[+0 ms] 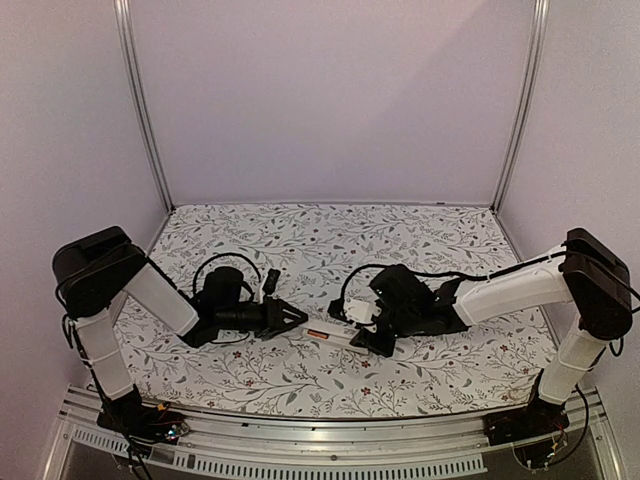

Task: Load the batteries into the remote control
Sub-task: Place the battery cover on the remote control without the battery cover.

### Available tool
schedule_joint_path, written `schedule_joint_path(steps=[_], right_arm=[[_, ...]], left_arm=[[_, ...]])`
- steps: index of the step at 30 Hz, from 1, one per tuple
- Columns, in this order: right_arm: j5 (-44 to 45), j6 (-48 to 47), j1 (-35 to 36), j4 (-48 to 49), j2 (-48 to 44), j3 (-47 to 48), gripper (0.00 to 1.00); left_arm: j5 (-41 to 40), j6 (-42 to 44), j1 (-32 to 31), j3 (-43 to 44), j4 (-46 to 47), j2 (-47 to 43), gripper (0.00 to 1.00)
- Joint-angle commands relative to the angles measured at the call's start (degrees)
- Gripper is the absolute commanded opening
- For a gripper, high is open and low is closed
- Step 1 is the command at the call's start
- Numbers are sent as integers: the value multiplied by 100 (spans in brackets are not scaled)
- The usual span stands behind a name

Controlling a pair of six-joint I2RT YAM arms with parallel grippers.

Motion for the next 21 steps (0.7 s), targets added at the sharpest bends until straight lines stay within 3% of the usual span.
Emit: schedule_joint_path(steps=[1,9,12,15,19,21], right_arm=[[-18,-47,66,72,-169,-65,12],[-66,-95,74,64,-189,-56,16],[-99,-117,69,0,-167,-25,31],[-113,-100,74,-129,-169,30,58],[-73,-33,75,-498,-300,118,83],[-3,-15,69,-558,-342,133,89]], left_arm=[[259,-134,68,75,425,170,30],[405,-220,103,4,725,82,10],[478,-207,103,-39,824,28,0],[559,-238,131,-115,968,17,0],[703,-399,173,-216,1300,105,0],[732,-476,182,-254,1424,175,0]])
